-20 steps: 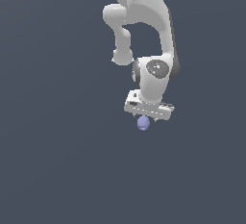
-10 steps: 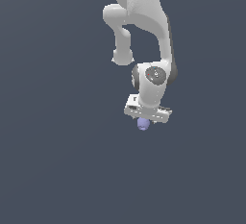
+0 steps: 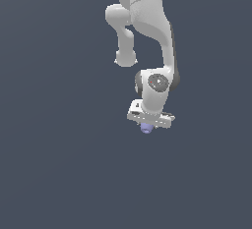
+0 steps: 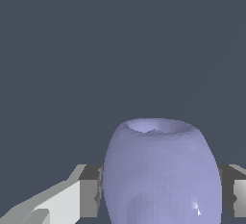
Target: Pick up the object and move it to a goal position.
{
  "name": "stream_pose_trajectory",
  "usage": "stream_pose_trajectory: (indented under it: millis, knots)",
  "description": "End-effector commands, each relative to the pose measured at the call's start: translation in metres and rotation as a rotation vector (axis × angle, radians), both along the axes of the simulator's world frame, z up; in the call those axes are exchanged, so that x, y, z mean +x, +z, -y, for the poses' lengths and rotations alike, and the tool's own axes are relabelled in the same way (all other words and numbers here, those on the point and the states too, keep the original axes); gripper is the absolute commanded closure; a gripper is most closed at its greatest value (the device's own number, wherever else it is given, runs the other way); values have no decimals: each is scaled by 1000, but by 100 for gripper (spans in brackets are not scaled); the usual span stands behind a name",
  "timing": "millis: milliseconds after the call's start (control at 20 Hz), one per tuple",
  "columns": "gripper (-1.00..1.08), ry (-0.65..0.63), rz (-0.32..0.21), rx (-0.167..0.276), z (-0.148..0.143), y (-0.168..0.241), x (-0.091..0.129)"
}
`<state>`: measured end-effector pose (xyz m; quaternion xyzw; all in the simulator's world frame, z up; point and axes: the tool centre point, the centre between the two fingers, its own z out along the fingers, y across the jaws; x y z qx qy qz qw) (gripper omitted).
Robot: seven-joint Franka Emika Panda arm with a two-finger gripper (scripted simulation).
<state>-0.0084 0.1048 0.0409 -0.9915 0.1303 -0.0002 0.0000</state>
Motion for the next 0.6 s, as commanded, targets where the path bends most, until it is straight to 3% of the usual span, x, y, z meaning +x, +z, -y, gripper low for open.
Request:
stream_pose_trajectory:
  millis: [0, 550]
  knots:
    - [108, 0, 0, 0, 0, -1, 0]
    - [108, 0, 1, 0, -2, 5, 0]
